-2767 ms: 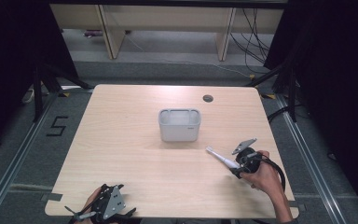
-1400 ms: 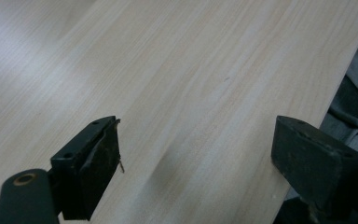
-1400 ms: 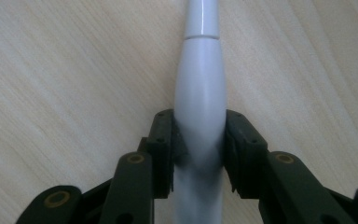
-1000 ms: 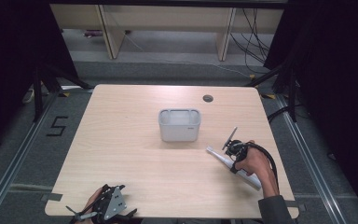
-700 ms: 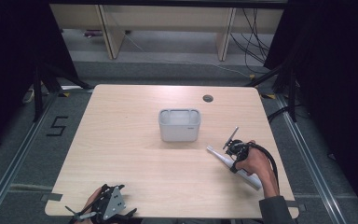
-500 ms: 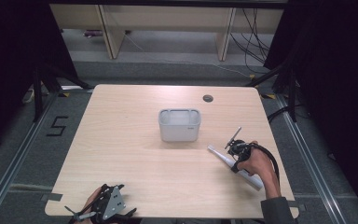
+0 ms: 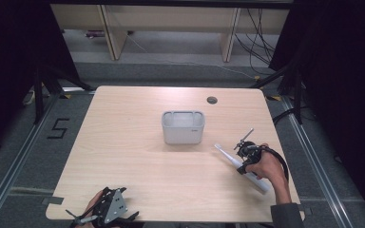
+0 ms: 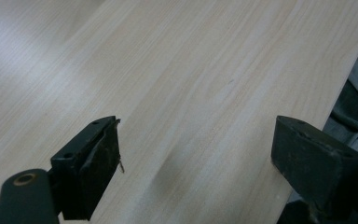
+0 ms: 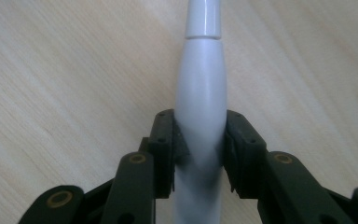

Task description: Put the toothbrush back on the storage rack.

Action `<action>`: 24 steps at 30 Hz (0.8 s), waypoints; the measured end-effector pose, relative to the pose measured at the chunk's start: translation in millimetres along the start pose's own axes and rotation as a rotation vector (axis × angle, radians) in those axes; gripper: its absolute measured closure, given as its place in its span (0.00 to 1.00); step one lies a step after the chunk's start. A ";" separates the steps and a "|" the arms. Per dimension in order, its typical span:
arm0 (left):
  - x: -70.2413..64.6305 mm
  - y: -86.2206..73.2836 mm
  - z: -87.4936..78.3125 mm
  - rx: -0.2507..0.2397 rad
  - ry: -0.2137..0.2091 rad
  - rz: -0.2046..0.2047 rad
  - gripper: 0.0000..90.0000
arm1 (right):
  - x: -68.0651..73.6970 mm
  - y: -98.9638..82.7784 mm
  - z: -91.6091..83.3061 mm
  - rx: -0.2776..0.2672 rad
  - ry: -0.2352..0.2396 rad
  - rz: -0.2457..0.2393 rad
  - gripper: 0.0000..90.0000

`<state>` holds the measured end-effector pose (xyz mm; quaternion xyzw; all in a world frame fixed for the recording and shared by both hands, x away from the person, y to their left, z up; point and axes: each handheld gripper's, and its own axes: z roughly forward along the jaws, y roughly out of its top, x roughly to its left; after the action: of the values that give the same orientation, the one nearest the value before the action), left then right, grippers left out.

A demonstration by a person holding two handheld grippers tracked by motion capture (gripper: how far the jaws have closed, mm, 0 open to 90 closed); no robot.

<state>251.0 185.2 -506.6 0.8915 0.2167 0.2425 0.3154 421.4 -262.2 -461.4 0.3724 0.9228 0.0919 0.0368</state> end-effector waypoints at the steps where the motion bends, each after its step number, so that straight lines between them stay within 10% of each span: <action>1: -0.1 0.0 0.0 0.001 0.000 0.001 0.17 | -0.5 -0.6 -3.8 -0.013 -0.002 -0.001 0.74; 24: -0.7 0.1 0.5 0.002 -0.001 0.008 0.17 | -12.8 -7.9 -53.5 -0.559 -0.114 0.117 0.75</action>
<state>250.7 184.5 -507.1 0.8928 0.2133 0.2429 0.3139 417.9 -284.2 -410.5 0.4050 0.8350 0.3237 0.1844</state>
